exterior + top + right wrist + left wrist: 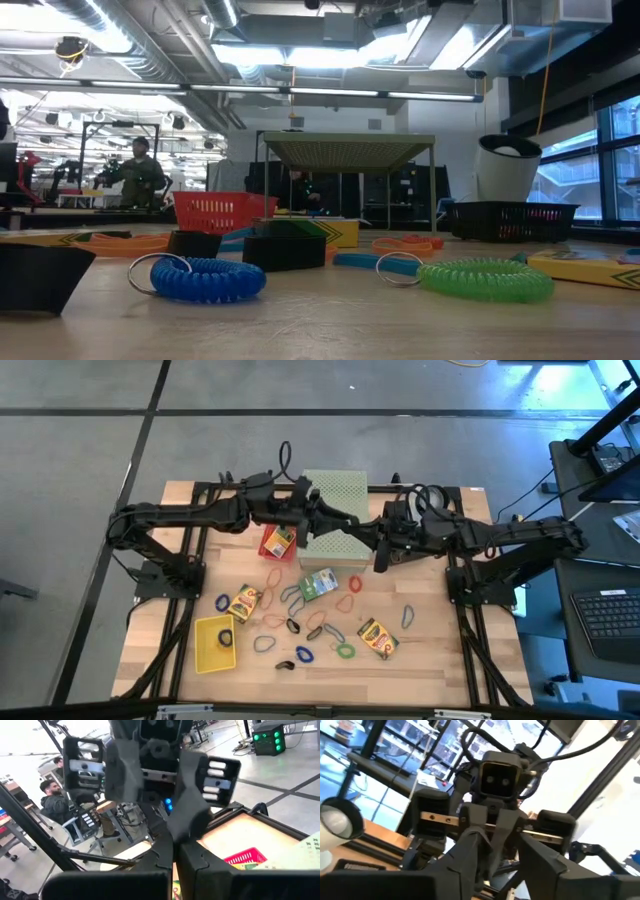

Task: Pick & Place Office Desk Supplies
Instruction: Put the black rubber band into the black bin

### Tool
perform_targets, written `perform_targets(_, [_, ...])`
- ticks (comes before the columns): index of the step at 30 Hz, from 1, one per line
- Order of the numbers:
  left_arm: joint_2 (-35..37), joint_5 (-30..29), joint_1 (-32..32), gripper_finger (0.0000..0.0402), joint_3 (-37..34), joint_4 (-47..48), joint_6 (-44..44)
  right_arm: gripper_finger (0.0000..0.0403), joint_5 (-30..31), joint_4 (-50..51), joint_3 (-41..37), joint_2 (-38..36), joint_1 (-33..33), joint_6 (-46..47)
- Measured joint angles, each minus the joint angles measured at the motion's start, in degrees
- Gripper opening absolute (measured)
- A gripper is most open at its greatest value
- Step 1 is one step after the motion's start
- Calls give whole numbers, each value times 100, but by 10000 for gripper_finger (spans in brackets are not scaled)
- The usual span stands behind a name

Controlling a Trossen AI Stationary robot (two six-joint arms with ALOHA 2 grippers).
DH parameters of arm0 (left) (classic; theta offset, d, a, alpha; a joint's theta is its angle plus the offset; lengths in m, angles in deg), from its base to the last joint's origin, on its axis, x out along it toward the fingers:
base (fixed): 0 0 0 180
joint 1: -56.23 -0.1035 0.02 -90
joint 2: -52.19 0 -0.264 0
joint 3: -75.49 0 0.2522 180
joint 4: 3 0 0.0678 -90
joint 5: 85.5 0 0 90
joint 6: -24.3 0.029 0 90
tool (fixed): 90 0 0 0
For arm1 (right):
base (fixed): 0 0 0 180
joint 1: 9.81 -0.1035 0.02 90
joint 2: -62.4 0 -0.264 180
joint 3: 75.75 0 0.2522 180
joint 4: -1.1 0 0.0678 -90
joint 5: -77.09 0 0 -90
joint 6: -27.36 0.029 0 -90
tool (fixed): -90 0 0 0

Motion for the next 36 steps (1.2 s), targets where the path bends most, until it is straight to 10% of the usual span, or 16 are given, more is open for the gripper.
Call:
perform_targets(12, [-4,469,-181,148,901,1762,522,2,-5,1027,-2,-591,414,233])
perform_targets(23, [-7,585,-89,130,1218,4708,1473,2,-209,4049,-2,-1353,836,1241])
perform_targets(36, [-9,-757,414,107,1038,6068,2585,2,-884,6577,-70,-1048,1593,1166])
